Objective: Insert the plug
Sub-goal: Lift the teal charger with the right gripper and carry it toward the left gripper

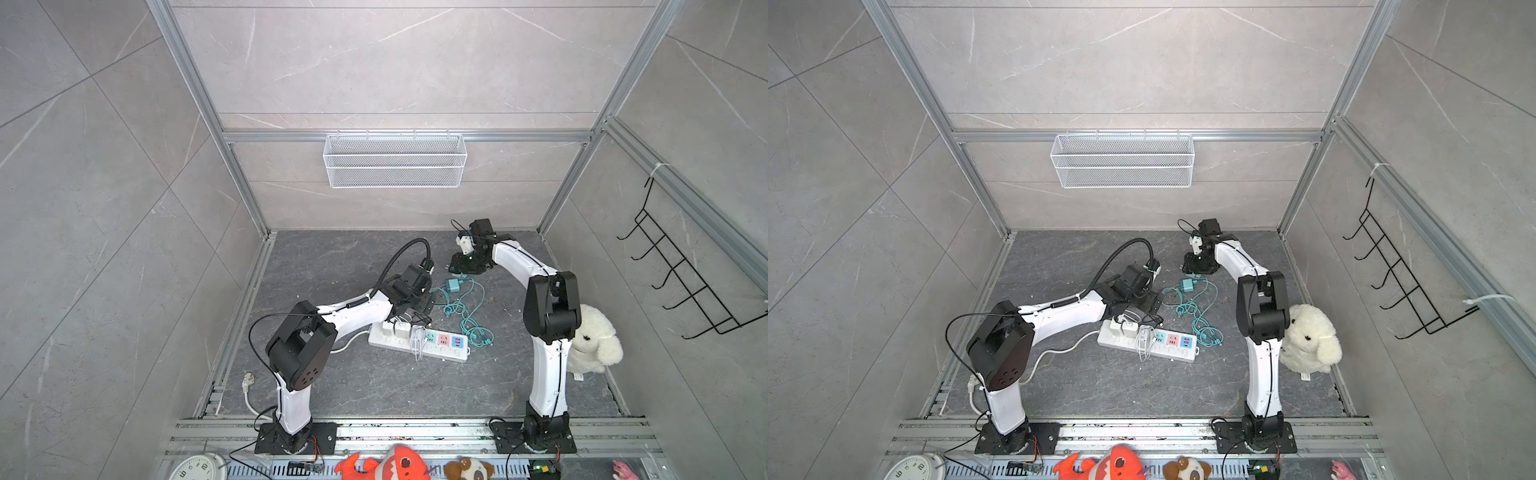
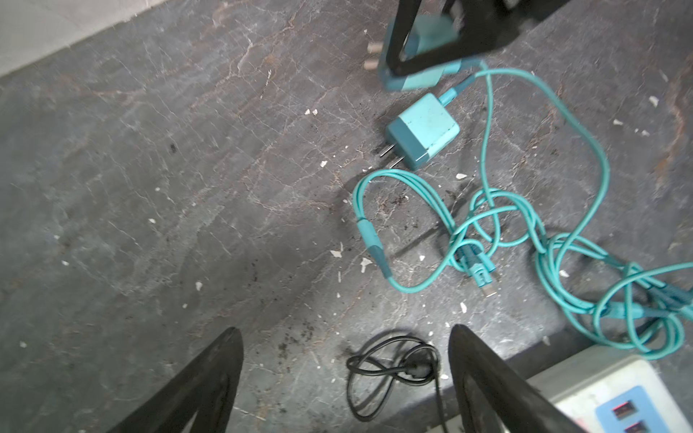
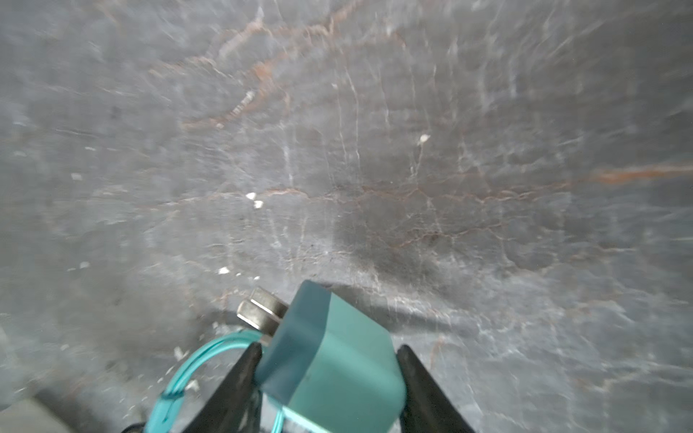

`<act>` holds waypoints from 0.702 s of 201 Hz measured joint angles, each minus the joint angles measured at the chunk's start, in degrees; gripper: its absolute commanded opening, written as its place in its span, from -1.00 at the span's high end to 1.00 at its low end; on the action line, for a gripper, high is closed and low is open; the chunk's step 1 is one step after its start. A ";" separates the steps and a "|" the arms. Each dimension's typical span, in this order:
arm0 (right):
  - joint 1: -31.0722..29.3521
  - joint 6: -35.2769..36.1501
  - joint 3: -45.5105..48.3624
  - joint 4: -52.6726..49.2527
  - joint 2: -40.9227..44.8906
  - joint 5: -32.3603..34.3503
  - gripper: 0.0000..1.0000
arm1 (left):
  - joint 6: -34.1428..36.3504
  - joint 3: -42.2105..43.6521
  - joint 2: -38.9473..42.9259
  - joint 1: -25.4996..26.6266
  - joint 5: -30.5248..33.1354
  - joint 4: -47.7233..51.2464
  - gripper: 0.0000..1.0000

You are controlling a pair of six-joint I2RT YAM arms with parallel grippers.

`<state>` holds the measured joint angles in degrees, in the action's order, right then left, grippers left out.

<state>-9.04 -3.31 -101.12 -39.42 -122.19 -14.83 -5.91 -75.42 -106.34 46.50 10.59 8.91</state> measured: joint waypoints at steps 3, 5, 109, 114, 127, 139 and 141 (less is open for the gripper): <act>0.22 0.17 0.61 0.15 0.79 -0.37 0.21 | 0.26 0.20 0.31 -0.17 0.00 0.02 -0.77; 0.39 0.17 1.11 0.31 1.44 -0.55 0.21 | 0.42 0.31 0.46 -0.26 -0.02 0.02 -0.77; 0.68 -0.07 -9.86 -2.80 10.51 -2.84 0.22 | 3.32 16.09 22.71 -6.03 5.51 -0.37 -0.78; 0.26 -0.04 -12.59 -3.50 9.27 -2.84 0.22 | 3.04 17.22 24.28 -6.01 5.99 -0.35 -0.78; -1.57 0.59 -20.72 -5.18 5.33 -2.95 0.22 | 2.45 19.74 28.02 -6.01 7.19 -0.17 -0.78; -4.09 1.88 -28.06 -7.61 1.66 -2.97 0.22 | 1.66 21.81 31.23 -6.01 7.89 0.07 -0.77; -4.57 2.08 -29.49 -8.02 1.01 -2.95 0.22 | 1.53 22.05 31.56 -6.01 7.98 0.04 -0.77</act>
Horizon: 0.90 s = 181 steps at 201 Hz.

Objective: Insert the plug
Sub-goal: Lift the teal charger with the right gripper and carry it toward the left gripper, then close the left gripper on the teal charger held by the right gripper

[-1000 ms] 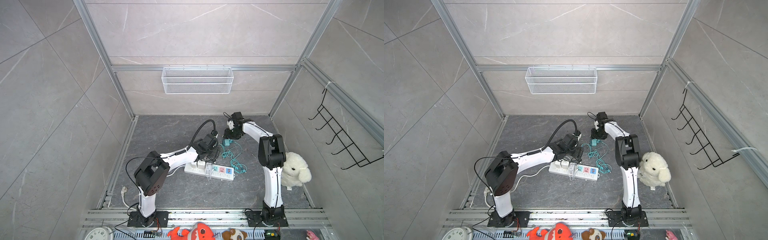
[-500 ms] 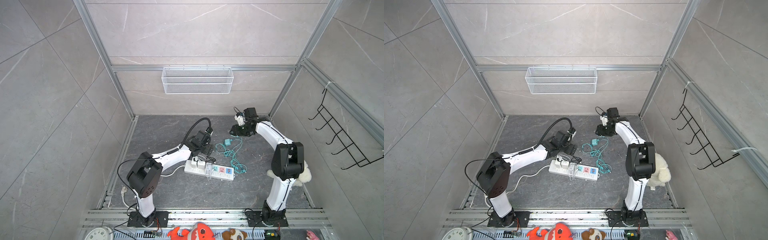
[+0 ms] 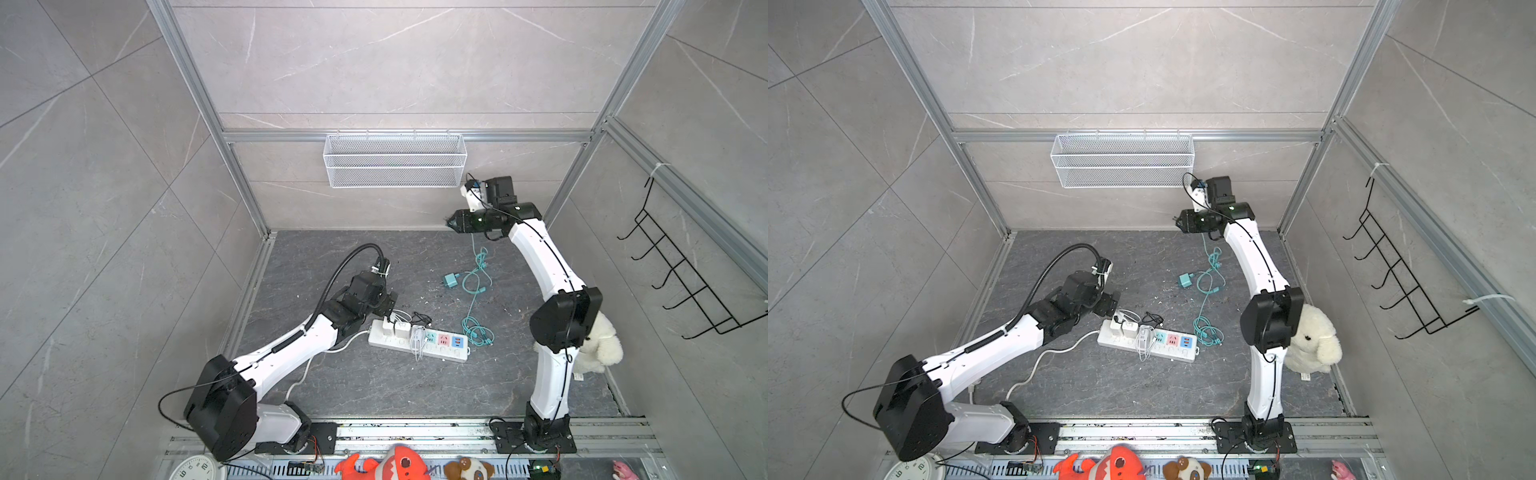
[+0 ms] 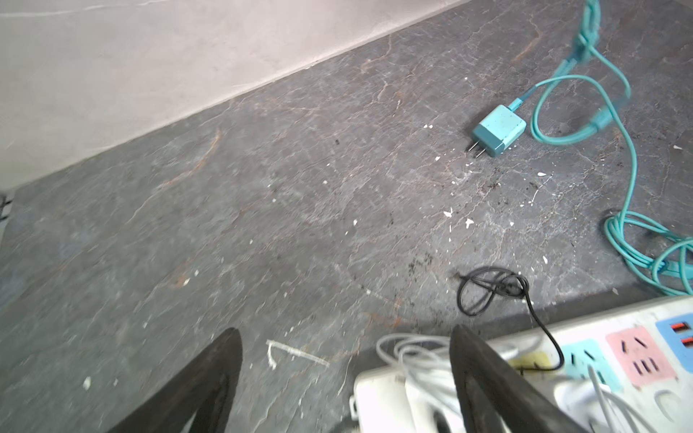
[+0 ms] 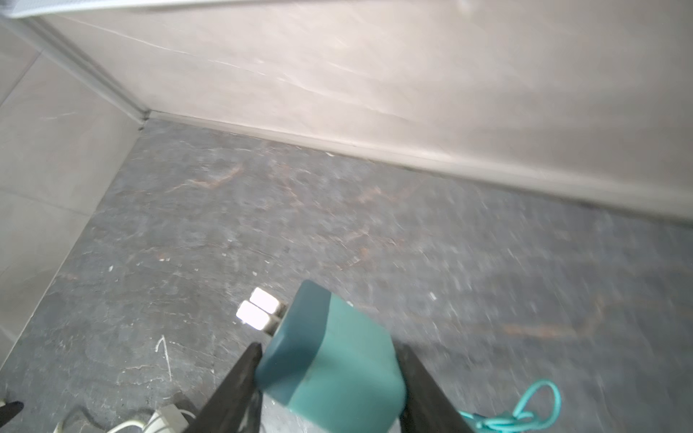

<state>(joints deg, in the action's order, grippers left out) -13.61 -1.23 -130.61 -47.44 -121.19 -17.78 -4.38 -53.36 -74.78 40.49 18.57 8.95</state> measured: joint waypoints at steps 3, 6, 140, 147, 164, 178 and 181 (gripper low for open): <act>-0.83 0.46 -1.75 -0.61 -0.94 -0.07 0.22 | -0.17 0.46 0.68 0.00 0.13 0.04 -0.77; -1.64 0.92 -3.69 -1.33 -1.95 -0.02 0.22 | -0.33 1.01 1.55 0.00 0.37 0.02 -0.77; -14.40 10.51 20.70 -8.76 8.26 -5.20 0.27 | 0.50 7.26 7.34 0.15 -3.74 -3.61 -0.74; -14.40 10.51 23.34 -8.09 10.84 -4.98 0.27 | 1.22 7.26 6.62 0.39 -4.81 -4.63 -0.74; -14.40 10.49 29.07 -6.73 17.40 -4.52 0.27 | 2.91 7.26 4.57 1.46 -8.28 -7.04 -0.74; -14.40 10.49 33.27 -5.53 22.14 -4.22 0.27 | 4.63 7.26 2.51 2.80 -11.34 -9.05 -0.74; -14.40 10.49 34.07 -5.40 22.99 -4.09 0.27 | 5.09 7.26 1.95 3.19 -11.98 -9.44 -0.74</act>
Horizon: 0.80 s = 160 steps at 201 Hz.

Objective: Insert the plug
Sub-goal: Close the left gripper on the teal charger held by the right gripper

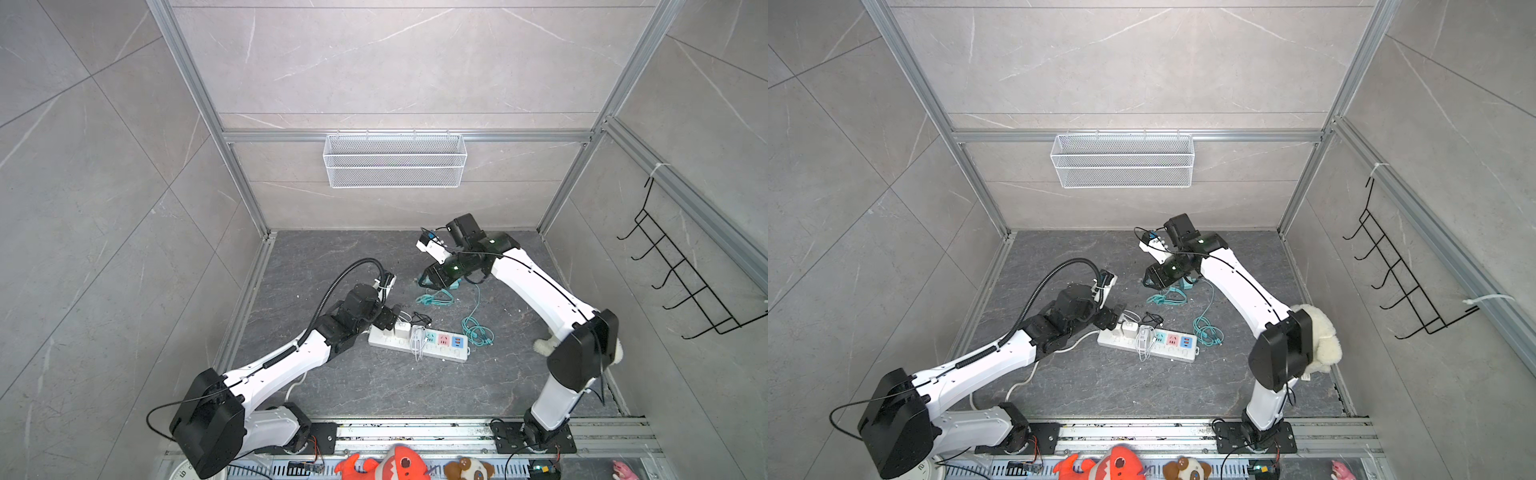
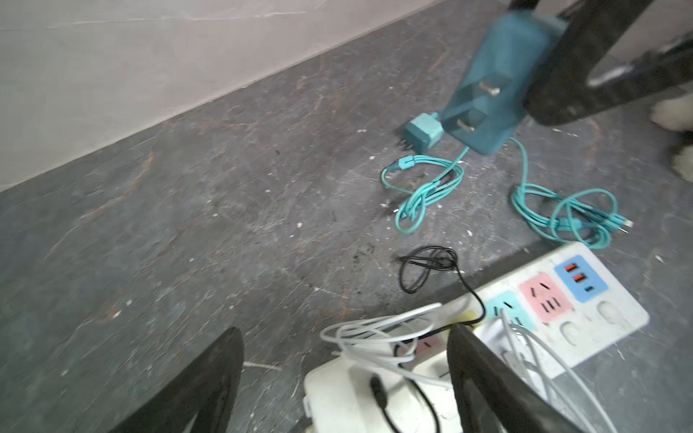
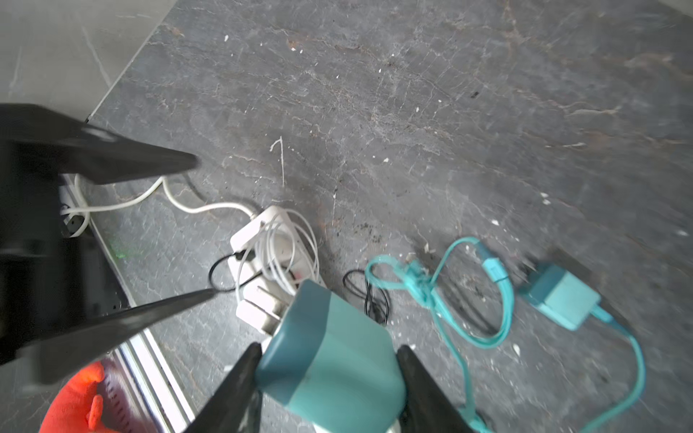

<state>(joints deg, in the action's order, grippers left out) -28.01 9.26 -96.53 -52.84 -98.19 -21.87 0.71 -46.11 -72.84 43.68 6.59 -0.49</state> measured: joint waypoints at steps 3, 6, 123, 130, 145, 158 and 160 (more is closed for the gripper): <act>0.00 0.00 0.74 0.02 0.81 0.09 0.27 | 0.39 0.00 -0.44 0.33 -0.79 -0.44 -0.73; 0.00 0.00 1.40 0.04 1.53 0.26 0.27 | 0.79 0.00 -0.87 0.68 -1.09 -0.85 -0.74; 0.00 -2.38 10.71 -0.07 10.97 2.99 0.24 | 14.03 1.77 -7.04 3.17 -11.54 -19.76 -0.77; 0.00 -2.45 10.71 -0.09 10.97 2.99 0.24 | 15.39 2.14 -7.10 3.17 -11.82 -20.94 -0.77; 0.02 -2.64 10.69 -0.52 10.97 2.75 0.24 | 18.47 2.99 -7.41 3.17 -12.94 -24.04 -0.77; 0.00 -2.86 10.60 -0.98 10.95 2.21 0.24 | 20.70 3.72 -7.56 3.17 -13.35 -26.40 -0.77; 0.00 -2.91 10.60 -1.05 10.95 2.14 0.23 | 21.07 3.78 -7.61 3.17 -13.42 -26.69 -0.77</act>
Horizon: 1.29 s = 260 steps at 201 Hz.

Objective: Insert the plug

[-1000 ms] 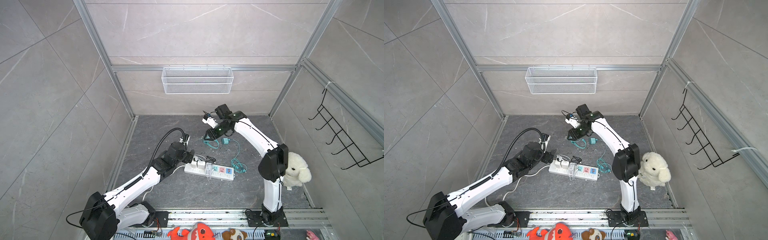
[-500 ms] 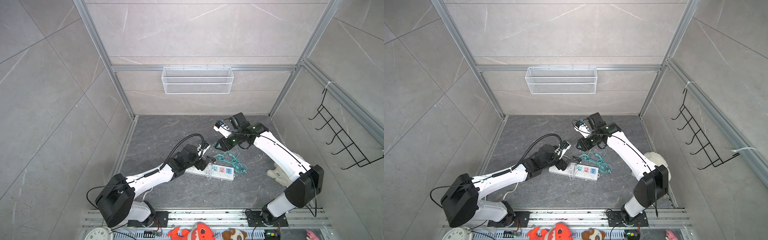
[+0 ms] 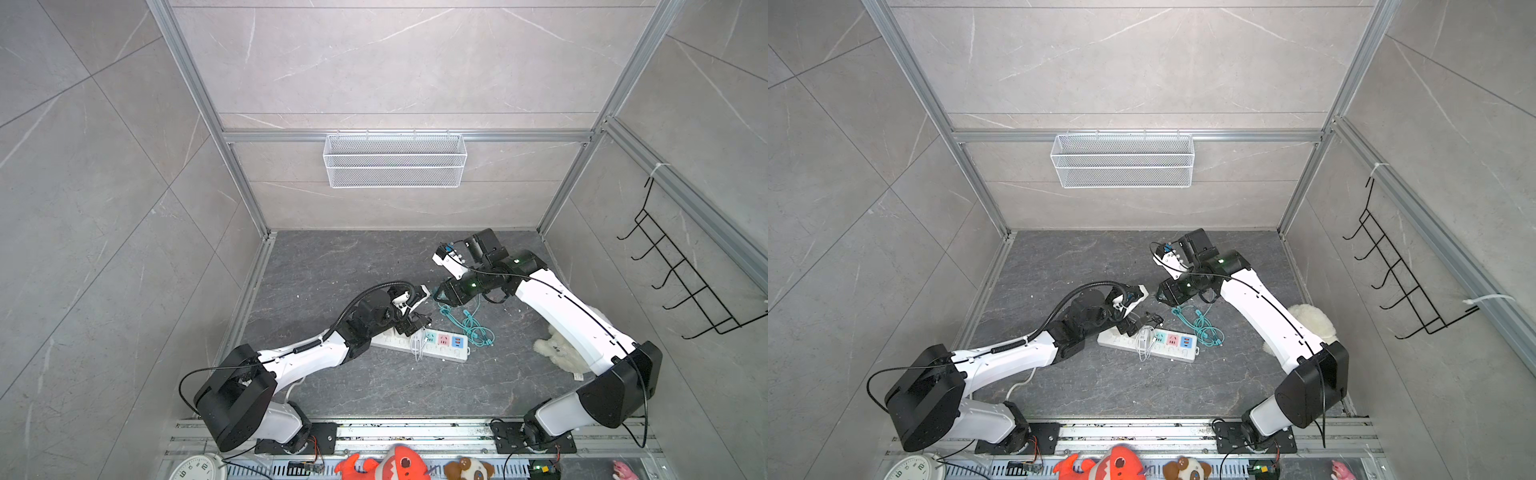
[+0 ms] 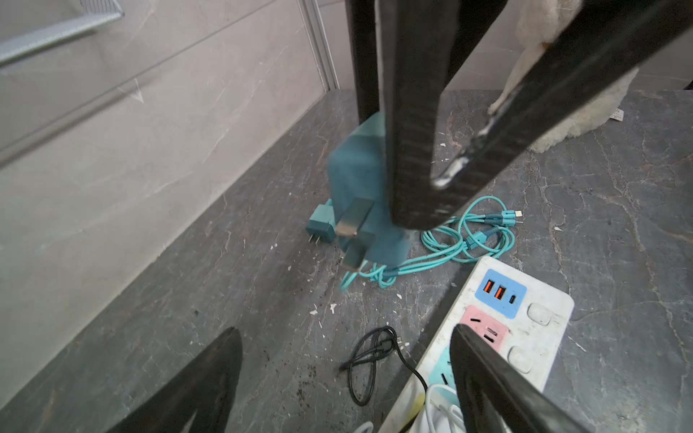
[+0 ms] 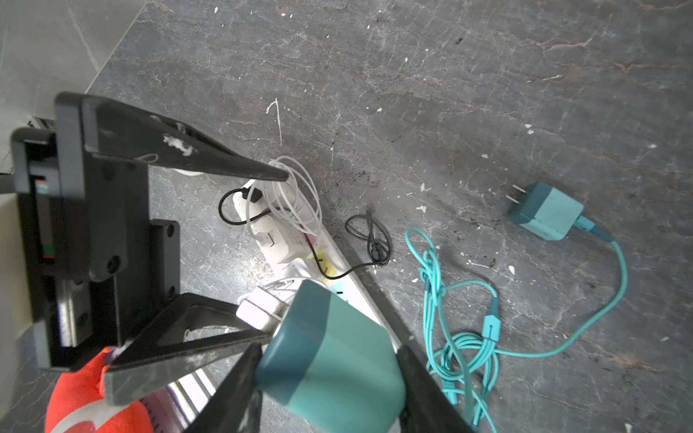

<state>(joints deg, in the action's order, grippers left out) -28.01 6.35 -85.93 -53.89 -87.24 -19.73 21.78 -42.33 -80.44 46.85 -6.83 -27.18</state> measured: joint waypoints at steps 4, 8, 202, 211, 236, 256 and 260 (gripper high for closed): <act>0.00 -0.15 -0.02 -0.13 0.00 -0.17 0.23 | 0.46 0.04 -0.07 -0.02 -0.20 -0.42 -0.77; 0.00 -0.17 -0.04 -0.28 0.00 -0.33 0.24 | 1.03 0.04 -0.15 -0.02 -0.44 -0.81 -0.77; 0.20 -0.35 0.22 -0.48 -0.09 -2.38 0.25 | -0.92 -7.23 -6.27 -4.70 -17.88 -2.91 -0.41; 0.28 -0.35 0.22 -0.44 -0.09 -2.40 0.25 | -1.05 -7.72 -6.88 -4.74 -18.49 -2.84 -0.39; 0.28 -0.35 0.22 -0.39 -0.09 -2.62 0.25 | -1.70 -8.79 -8.09 -4.74 -20.28 -2.25 -0.34; 0.28 -0.35 0.22 -0.44 -0.09 -2.89 0.25 | -2.05 -9.14 -8.15 -4.74 -20.85 -1.75 -0.29; 0.28 -0.35 0.22 -0.44 -0.09 -2.89 0.25 | -2.16 -9.18 -8.15 -4.74 -20.94 -1.64 -0.25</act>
<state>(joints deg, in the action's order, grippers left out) -27.73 6.00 -85.71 -54.33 -87.33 -22.61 19.62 -51.51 -88.60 42.11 -27.77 -28.82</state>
